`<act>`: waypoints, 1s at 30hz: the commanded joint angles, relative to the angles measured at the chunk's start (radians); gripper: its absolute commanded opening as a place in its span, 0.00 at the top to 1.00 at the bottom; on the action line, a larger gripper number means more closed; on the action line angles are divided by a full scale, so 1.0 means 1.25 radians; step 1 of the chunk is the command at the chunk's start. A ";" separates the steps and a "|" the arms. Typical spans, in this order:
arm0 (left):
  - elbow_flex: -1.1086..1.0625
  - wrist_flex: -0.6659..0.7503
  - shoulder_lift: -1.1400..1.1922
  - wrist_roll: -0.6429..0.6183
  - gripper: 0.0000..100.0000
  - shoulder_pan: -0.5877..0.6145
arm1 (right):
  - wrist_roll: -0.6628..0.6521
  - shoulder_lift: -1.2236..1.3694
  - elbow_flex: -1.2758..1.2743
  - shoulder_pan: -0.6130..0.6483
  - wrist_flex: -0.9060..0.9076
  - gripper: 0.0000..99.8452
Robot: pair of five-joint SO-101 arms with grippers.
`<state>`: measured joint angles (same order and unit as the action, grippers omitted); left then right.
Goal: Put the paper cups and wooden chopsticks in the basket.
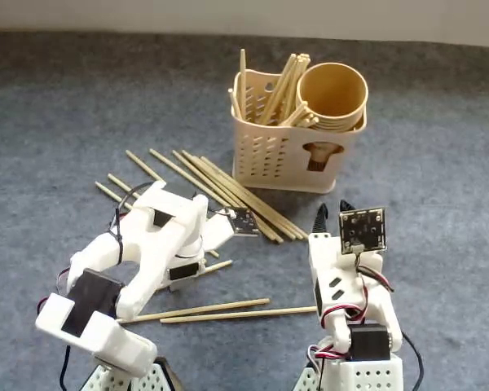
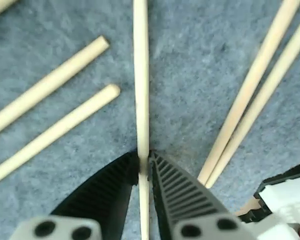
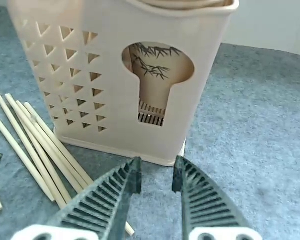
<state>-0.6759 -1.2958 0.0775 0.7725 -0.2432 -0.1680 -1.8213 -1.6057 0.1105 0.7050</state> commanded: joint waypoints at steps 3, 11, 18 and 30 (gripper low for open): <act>0.026 0.005 -0.023 -0.047 1.00 -0.009 | -0.012 -0.008 0.007 -0.007 -0.001 0.88; 0.028 -0.085 -0.273 -0.066 1.00 -0.009 | -0.012 -0.008 0.007 -0.007 -0.001 0.88; 0.048 -0.095 -0.508 -0.069 1.00 -0.009 | -0.012 -0.008 0.004 -0.006 -0.001 0.88; 0.294 -0.098 -0.641 -0.223 1.00 -0.012 | -0.007 -0.008 0.001 -0.006 -0.001 0.88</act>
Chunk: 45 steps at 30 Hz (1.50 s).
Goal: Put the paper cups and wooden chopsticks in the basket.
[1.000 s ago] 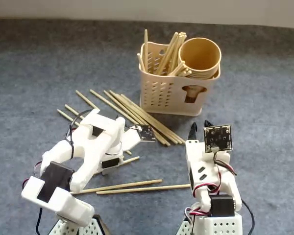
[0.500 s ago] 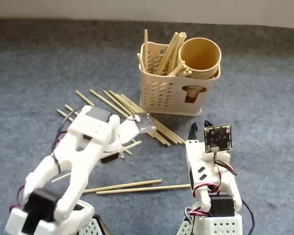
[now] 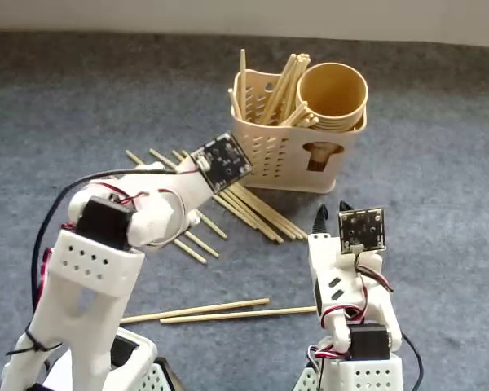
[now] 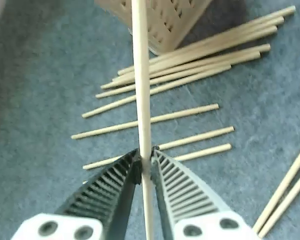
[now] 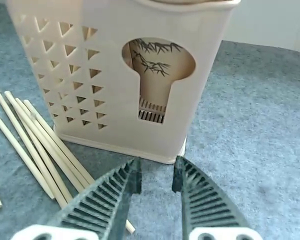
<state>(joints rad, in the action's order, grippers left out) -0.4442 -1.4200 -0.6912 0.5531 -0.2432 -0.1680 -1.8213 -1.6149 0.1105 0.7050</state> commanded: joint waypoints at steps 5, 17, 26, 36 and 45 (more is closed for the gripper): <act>0.231 0.025 -0.026 -0.133 1.00 -0.015 | -0.007 -0.008 0.007 -0.004 -0.001 0.88; 0.299 0.342 -0.025 -0.290 1.00 -0.069 | -0.007 -0.008 -0.018 -0.004 -0.001 0.88; 0.184 0.652 -0.025 -0.414 1.00 -0.095 | -0.007 -0.008 -0.018 -0.004 -0.001 0.88; 0.066 0.848 -0.024 -0.476 1.00 -0.095 | -0.007 -0.008 -0.018 -0.004 -0.002 0.88; 0.064 0.899 0.131 -0.477 1.00 -0.095 | -0.007 -0.008 -0.029 -0.004 -0.034 0.88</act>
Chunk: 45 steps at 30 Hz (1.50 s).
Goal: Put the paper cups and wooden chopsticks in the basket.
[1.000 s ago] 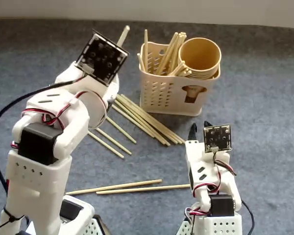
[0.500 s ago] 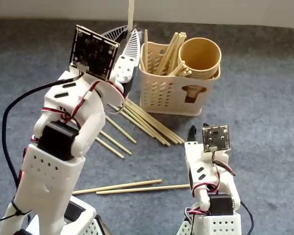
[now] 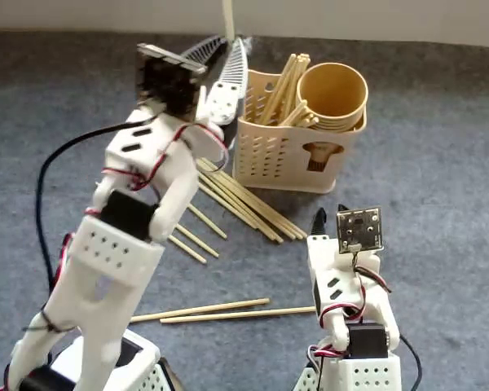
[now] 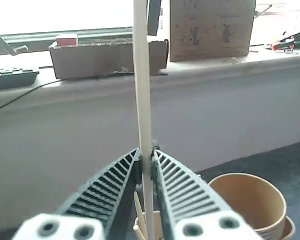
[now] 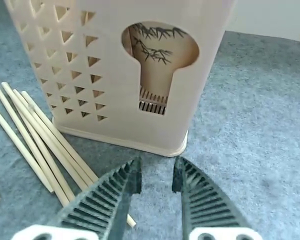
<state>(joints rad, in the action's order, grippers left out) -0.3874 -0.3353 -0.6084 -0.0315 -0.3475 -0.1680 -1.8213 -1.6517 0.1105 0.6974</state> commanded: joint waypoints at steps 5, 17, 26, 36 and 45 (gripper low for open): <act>0.012 0.031 0.110 -0.010 1.00 -0.012 | -0.009 -0.008 -0.001 -0.004 -0.028 0.88; 0.075 -0.095 0.123 -0.010 0.88 -0.006 | -0.011 -0.008 -0.001 -0.004 -0.029 0.88; 0.236 -0.358 0.123 -0.004 0.88 0.060 | -0.012 -0.008 -0.003 -0.004 -0.029 0.88; 0.350 -0.741 0.125 0.226 0.90 0.105 | -0.012 -0.008 -0.006 -0.004 -0.029 0.88; 0.261 -0.901 0.129 0.508 0.94 0.132 | -0.012 -0.008 -0.006 -0.003 -0.029 0.88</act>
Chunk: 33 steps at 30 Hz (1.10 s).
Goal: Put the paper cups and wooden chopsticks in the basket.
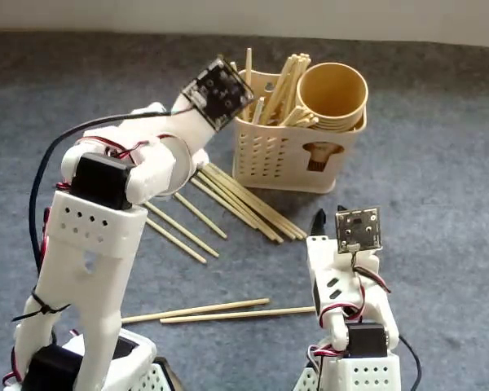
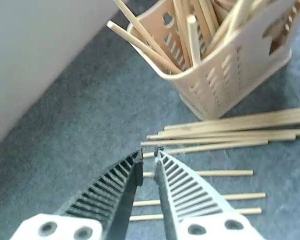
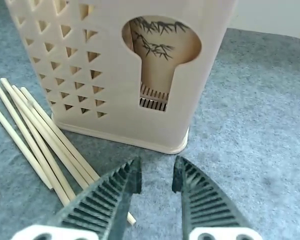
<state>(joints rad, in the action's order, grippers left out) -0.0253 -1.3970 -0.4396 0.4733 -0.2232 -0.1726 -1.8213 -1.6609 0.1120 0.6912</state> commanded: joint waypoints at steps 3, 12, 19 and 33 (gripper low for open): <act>-0.090 -0.071 -0.006 0.187 0.94 0.058 | -0.009 -0.008 0.002 -0.004 -0.024 0.88; -0.309 -0.069 -0.003 0.415 0.87 0.102 | -0.009 -0.008 0.002 -0.004 -0.024 0.88; -0.376 -0.029 0.014 0.475 0.88 0.101 | -0.009 -0.008 0.001 -0.004 -0.024 0.88; -0.361 0.048 0.263 0.549 0.88 0.101 | -0.009 -0.008 0.001 -0.004 -0.024 0.88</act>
<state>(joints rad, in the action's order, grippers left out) -0.5025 -1.3817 -0.1373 1.1454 -0.1082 -0.1726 -1.8213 -1.6625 0.1120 0.6912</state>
